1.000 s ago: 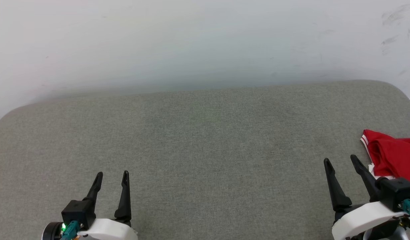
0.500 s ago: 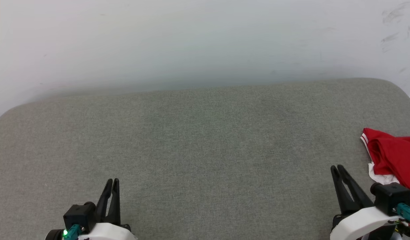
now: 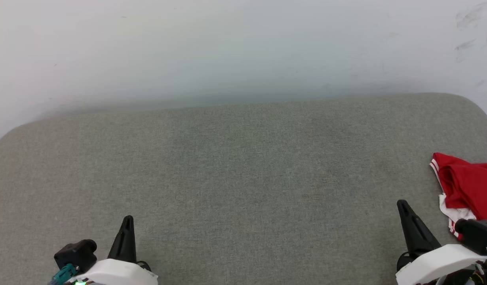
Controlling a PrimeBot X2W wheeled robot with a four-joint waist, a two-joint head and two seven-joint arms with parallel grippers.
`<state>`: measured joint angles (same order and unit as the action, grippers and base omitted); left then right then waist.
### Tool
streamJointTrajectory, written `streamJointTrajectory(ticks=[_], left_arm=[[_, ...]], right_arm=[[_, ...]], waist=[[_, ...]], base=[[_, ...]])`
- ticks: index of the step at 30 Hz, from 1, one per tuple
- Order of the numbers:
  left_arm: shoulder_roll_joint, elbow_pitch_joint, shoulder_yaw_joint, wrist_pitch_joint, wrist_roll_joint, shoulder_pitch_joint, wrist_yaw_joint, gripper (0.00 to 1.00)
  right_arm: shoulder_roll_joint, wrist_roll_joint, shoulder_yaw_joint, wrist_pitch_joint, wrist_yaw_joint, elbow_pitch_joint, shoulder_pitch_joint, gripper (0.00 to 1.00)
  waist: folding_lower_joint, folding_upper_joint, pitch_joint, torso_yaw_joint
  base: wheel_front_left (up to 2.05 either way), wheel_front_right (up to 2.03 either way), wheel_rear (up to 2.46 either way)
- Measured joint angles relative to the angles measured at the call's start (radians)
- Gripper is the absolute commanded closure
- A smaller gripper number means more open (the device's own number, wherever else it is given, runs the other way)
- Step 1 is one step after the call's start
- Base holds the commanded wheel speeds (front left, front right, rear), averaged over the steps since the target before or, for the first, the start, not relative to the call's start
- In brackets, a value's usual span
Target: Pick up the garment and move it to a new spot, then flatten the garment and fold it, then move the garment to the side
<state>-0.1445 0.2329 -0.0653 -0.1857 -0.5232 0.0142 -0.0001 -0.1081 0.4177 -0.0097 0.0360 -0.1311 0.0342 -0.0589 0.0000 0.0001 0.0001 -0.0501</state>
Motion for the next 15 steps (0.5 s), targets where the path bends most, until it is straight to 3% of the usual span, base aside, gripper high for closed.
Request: streamJointTrajectory(ticks=[15], left_arm=[[0.022,0.001,0.036,0.060,-0.223,-0.022,-0.026,1.00]], right_arm=[[0.011,0.244,-0.020,0.013,0.000,0.041,0.038,1.00]], waist=[[0.0000,0.0000,0.000,0.007]], base=[[0.00,0.00,0.00]])
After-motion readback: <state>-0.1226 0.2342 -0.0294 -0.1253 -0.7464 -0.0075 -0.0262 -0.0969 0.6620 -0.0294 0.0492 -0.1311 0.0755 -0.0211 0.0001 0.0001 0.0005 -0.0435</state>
